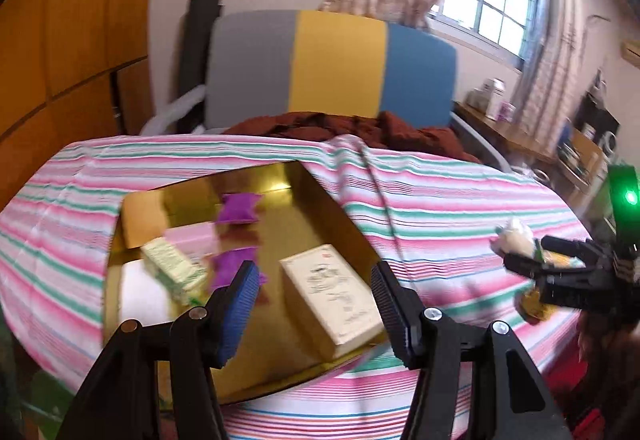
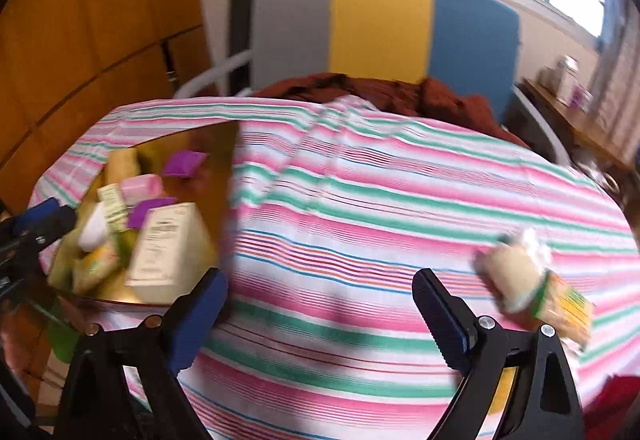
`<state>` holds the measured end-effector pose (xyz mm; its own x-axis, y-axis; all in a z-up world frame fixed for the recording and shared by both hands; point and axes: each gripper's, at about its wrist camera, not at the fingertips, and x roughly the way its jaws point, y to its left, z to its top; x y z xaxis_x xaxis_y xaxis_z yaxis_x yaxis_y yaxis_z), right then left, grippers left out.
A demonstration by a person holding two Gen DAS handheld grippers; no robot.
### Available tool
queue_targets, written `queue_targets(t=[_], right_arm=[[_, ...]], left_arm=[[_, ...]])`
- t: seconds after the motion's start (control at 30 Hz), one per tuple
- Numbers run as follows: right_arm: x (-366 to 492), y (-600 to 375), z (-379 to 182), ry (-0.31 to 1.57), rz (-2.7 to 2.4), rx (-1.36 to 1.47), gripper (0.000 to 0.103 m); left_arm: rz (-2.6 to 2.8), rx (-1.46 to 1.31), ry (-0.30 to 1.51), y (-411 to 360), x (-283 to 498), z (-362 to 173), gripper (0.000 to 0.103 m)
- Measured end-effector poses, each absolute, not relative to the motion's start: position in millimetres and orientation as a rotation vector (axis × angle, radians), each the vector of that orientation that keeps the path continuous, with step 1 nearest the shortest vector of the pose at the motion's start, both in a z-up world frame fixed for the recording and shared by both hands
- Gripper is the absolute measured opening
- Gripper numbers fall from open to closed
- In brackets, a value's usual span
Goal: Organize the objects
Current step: 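Move both grippers back to the item pile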
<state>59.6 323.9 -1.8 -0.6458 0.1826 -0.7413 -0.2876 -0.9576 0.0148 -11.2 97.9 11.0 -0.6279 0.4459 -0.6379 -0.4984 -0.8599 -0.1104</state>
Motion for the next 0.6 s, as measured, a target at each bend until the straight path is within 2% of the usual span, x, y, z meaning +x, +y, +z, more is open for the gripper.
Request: queue_targets(t=[0.23,0.3,0.6], right_arm=[[94,410,11,0.289,2.449,-1.065,0.094],[103,437,17,0.323,2.397,-1.013,0.097],[170,538,2,0.719,2.165,-0.769,0.101]], left_arm=[[2.263,-0.911,0.206,148,0,9,0.059],[2.221,-0.905,0.231,164,4,9,0.059],[1.909,-0.918,0.368,245,30,-16,0.060]])
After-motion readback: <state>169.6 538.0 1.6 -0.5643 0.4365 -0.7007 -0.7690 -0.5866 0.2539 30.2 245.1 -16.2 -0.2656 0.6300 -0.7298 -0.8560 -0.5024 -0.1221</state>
